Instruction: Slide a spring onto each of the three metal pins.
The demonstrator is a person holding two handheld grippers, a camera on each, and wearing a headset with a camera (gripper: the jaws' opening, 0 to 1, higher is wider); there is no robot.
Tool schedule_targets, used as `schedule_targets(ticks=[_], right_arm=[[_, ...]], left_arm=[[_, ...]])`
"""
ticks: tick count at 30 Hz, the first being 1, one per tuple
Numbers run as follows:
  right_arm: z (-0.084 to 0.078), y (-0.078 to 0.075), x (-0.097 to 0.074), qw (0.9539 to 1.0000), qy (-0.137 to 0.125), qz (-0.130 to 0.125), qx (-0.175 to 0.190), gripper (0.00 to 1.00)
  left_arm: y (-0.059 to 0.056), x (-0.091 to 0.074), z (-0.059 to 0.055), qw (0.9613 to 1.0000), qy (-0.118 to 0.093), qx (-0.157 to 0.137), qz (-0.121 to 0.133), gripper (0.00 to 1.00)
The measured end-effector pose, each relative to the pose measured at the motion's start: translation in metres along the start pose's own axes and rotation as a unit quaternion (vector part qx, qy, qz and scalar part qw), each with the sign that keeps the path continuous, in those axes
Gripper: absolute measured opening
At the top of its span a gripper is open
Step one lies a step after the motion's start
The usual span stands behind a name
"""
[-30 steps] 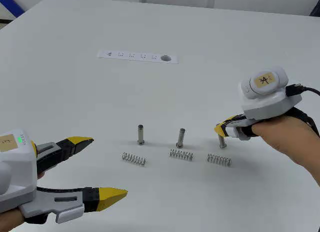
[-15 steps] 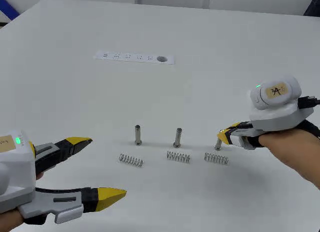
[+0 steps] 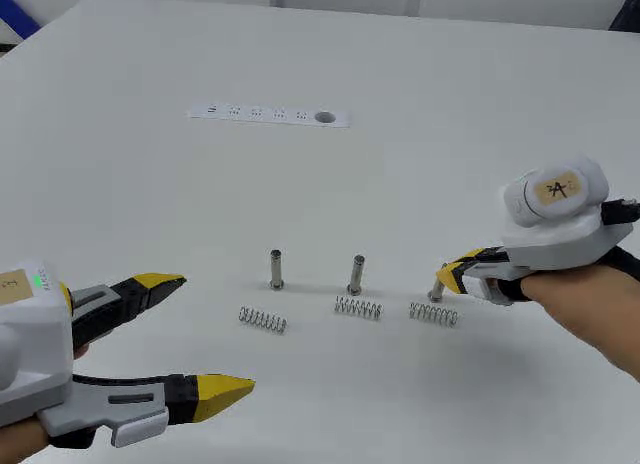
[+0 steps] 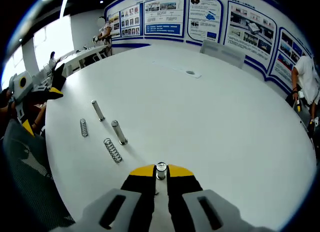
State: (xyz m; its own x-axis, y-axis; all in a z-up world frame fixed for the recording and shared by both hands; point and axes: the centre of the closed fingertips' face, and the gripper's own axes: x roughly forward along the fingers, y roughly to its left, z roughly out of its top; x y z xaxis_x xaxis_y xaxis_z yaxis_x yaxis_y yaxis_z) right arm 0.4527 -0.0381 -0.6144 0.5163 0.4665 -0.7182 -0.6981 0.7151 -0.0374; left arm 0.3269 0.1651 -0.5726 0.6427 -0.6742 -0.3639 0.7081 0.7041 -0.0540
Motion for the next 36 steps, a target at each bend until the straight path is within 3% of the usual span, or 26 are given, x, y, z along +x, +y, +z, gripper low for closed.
schedule_targets(ticks=[3, 17, 22, 27, 32, 36], right_arm=[[-0.001, 0.002, 0.0, 1.0, -0.004, 0.005, 0.008, 0.14], [0.002, -0.002, -0.013, 0.9997, -0.02, 0.004, -0.009, 0.16], [-0.014, 0.004, -0.013, 0.9987, -0.004, 0.036, -0.035, 0.17], [-0.028, 0.015, -0.008, 0.9931, 0.018, 0.082, -0.082, 0.17], [-0.039, 0.016, 0.001, 0.9874, 0.051, 0.093, -0.118, 0.18], [-0.043, 0.022, 0.005, 0.9806, 0.065, 0.12, -0.141, 0.17]], left_arm=[[0.0, 0.001, 0.0, 1.0, 0.001, 0.0, -0.001, 0.82], [0.001, 0.0, 0.002, 1.0, 0.0, 0.003, -0.001, 0.82], [0.0, 0.0, 0.001, 1.0, 0.003, 0.002, -0.001, 0.82], [-0.001, 0.002, 0.001, 1.0, 0.003, 0.003, -0.004, 0.81], [-0.001, 0.002, 0.002, 1.0, 0.004, 0.003, -0.005, 0.81], [-0.001, 0.001, 0.001, 1.0, 0.006, 0.002, -0.002, 0.81]])
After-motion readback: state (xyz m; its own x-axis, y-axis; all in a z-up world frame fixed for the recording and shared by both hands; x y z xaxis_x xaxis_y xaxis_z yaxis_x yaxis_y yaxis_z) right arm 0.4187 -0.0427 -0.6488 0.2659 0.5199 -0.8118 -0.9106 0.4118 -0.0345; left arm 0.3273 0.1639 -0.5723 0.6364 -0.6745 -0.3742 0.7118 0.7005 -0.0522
